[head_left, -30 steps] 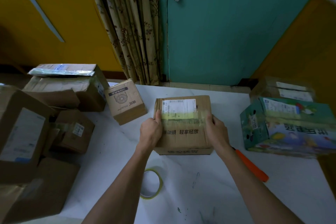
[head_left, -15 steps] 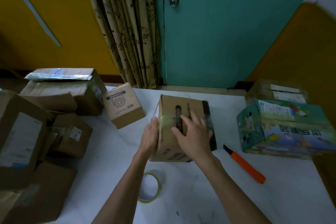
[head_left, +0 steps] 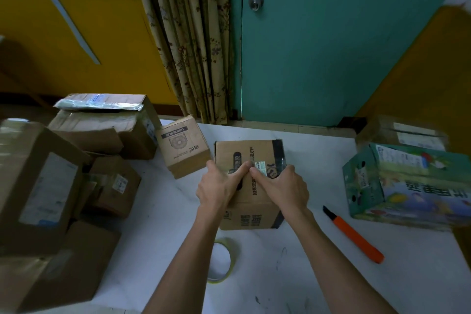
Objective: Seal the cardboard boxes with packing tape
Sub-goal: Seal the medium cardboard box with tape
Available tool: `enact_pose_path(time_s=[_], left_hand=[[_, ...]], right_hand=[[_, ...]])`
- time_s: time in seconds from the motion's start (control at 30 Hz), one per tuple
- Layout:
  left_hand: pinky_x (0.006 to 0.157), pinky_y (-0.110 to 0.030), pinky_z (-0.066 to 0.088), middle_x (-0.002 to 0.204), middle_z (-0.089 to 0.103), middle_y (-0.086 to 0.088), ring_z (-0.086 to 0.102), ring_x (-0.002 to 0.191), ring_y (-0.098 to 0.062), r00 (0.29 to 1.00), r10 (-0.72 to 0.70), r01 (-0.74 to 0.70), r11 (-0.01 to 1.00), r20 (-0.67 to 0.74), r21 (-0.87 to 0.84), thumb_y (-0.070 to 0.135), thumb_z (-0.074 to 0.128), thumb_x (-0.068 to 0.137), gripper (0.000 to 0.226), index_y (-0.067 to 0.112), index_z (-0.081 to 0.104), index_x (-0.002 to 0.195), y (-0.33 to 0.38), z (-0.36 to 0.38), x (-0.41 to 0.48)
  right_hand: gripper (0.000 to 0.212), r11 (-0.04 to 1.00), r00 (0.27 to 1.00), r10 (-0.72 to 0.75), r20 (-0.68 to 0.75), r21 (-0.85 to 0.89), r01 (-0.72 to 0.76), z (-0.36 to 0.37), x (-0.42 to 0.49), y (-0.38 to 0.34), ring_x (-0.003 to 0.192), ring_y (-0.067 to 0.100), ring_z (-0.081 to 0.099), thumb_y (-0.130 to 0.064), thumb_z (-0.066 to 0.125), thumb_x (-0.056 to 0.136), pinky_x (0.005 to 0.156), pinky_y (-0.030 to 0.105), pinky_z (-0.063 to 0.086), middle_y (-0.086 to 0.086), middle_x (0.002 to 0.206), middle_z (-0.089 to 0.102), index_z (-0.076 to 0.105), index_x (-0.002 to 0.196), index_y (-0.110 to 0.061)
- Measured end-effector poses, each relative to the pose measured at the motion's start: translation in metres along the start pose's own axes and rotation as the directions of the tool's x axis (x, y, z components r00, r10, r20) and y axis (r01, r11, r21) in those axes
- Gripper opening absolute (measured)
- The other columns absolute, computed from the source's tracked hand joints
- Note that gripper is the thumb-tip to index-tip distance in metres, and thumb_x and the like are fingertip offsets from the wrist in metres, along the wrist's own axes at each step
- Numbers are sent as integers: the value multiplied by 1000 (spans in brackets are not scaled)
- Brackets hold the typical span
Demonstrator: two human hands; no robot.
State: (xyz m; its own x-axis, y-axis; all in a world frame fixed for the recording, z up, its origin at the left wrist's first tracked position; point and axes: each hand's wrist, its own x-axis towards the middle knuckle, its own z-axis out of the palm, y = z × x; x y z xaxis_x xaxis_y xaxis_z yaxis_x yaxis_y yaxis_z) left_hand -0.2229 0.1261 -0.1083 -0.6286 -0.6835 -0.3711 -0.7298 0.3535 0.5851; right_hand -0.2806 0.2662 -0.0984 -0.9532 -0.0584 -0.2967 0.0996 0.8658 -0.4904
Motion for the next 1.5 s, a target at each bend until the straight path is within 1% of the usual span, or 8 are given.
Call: enact_pose_path(time_s=[0.2, 0.4, 0.6, 0.87, 1.07, 1.23, 1.43, 1.5], left_hand=[[84, -44, 52, 96, 59, -2, 59, 89, -26, 996, 71, -73, 996, -46, -44, 71, 45, 94, 55, 18, 47, 108, -7, 4, 4], [86, -46, 55, 105, 68, -11, 64, 93, -27, 986, 164, -165, 985, -23, -42, 57, 32, 105, 52, 12, 54, 116, -4, 3, 9], [86, -48, 58, 104, 65, -5, 66, 94, -27, 988, 78, -69, 995, 133, -65, 89, 51, 74, 82, 19, 39, 113, 19, 9, 8], [85, -46, 58, 99, 65, 0, 66, 92, -24, 994, 86, -85, 996, 61, -23, 89, 59, 70, 80, 22, 42, 111, 20, 18, 8], [82, -48, 58, 91, 66, -6, 65, 84, -27, 987, 149, -154, 983, -57, -96, 68, 33, 98, 55, 17, 53, 98, 13, 23, 14], [80, -47, 59, 87, 66, -7, 65, 80, -25, 978, 186, -197, 973, -95, -118, 57, 28, 105, 54, 14, 59, 92, 9, 23, 17], [88, -47, 53, 105, 66, -17, 61, 91, -34, 993, 114, -114, 993, -6, 0, 39, 25, 107, 43, 8, 54, 103, 22, 17, 12], [92, -48, 51, 110, 65, -12, 61, 98, -33, 994, 89, -90, 996, 64, 14, 57, 35, 101, 49, 12, 47, 114, 25, 16, 9]], right_hand=[[53, 995, 994, -33, -107, 87, 43, 10, 5, 10, 60, 8, 52, -67, 49, 91, 49, 23, 37, -3, 79, 61, 55, 88, -15], [49, 995, 981, -71, -183, 61, 83, 2, 10, 23, 56, 11, 52, -44, 32, 106, 46, 25, 37, 5, 75, 65, 58, 81, -11], [75, 991, 996, 74, 48, 106, -79, -7, 19, 22, 80, 18, 55, -79, 57, 77, 55, 27, 35, -1, 93, 55, 40, 110, -14], [69, 990, 994, 84, -70, 120, -75, 2, 23, 26, 73, 15, 61, -83, 55, 74, 56, 25, 39, -3, 83, 62, 56, 93, -17], [57, 992, 979, 40, -199, 128, -14, 1, 22, 33, 50, 5, 49, -54, 34, 102, 42, 20, 29, 0, 67, 62, 61, 77, -10], [54, 993, 971, 21, -236, 118, 7, 2, 24, 33, 59, 19, 53, -38, 23, 108, 46, 23, 26, 10, 72, 62, 57, 76, -10], [61, 995, 996, -36, -78, 94, 43, 0, 19, 32, 72, 13, 57, -71, 43, 91, 53, 23, 37, 0, 93, 62, 46, 115, -15], [78, 996, 999, -15, -39, 86, 18, -1, 19, 31, 81, 17, 58, -82, 55, 75, 60, 27, 39, -1, 98, 58, 42, 116, -17]])
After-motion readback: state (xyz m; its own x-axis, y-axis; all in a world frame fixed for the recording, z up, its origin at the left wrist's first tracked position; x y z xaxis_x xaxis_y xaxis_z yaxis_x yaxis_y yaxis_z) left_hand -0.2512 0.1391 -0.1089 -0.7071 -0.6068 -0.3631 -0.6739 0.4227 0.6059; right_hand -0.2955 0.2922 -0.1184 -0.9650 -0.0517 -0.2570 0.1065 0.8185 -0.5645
